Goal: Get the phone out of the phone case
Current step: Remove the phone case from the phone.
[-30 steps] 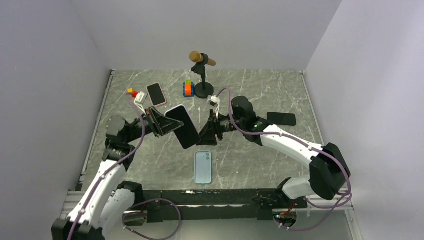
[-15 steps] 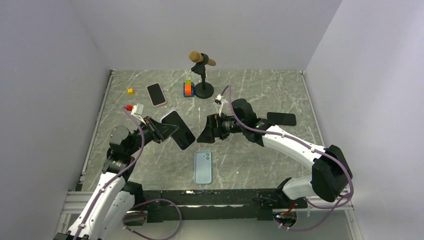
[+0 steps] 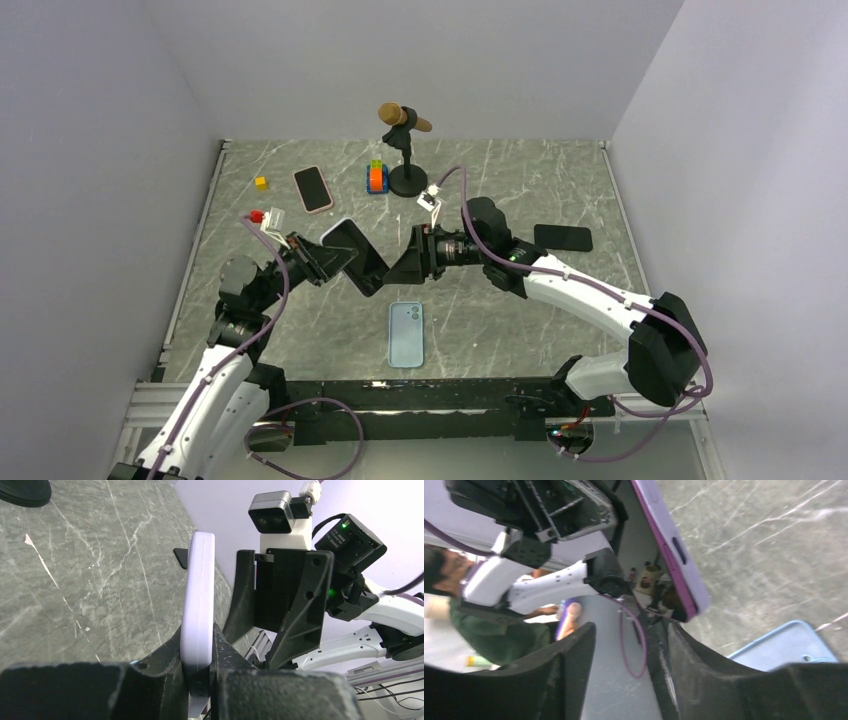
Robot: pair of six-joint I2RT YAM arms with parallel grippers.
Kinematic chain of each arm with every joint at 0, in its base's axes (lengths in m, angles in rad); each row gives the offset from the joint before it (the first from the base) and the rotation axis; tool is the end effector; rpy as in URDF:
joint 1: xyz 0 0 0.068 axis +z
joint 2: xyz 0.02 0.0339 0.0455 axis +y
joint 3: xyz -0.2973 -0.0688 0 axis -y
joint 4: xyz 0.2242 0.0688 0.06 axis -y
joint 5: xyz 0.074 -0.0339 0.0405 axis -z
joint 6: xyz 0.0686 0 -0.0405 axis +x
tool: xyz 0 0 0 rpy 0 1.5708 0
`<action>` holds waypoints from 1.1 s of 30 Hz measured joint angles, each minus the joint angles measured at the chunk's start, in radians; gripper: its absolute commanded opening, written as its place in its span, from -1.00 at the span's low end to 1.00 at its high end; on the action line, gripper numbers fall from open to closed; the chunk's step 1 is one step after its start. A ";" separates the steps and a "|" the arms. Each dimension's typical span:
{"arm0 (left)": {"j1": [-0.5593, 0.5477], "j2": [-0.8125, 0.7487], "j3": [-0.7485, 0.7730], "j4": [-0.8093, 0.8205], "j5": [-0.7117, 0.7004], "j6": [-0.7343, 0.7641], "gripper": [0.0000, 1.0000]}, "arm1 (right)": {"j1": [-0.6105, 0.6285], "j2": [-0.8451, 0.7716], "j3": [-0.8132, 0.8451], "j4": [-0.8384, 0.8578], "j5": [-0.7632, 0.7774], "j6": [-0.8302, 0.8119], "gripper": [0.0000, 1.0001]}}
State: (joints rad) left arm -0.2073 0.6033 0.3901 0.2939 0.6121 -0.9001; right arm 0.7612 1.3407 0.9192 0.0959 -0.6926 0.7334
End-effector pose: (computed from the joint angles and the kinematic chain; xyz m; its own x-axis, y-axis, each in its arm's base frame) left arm 0.1257 -0.0667 0.3039 -0.5220 -0.5454 -0.6558 0.5148 0.4115 -0.7521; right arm 0.1880 0.2397 0.3254 -0.8206 -0.0703 -0.5671 -0.5647 0.2516 0.7860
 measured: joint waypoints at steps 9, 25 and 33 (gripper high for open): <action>0.000 0.027 -0.005 0.045 0.029 -0.015 -1.00 | 0.006 0.016 -0.002 0.090 -0.029 0.044 0.10; -0.002 0.043 -0.025 0.098 0.054 -0.046 -1.00 | 0.007 0.017 0.012 -0.086 0.074 -0.069 -0.36; -0.002 0.052 -0.027 0.121 0.068 -0.069 -1.00 | 0.006 0.019 0.012 -0.084 0.066 -0.069 -0.38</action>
State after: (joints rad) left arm -0.2089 0.6556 0.3626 0.4149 0.6796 -0.9691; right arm 0.7673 1.3598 0.9310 0.0120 -0.6262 0.6643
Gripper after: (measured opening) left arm 0.164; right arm 0.286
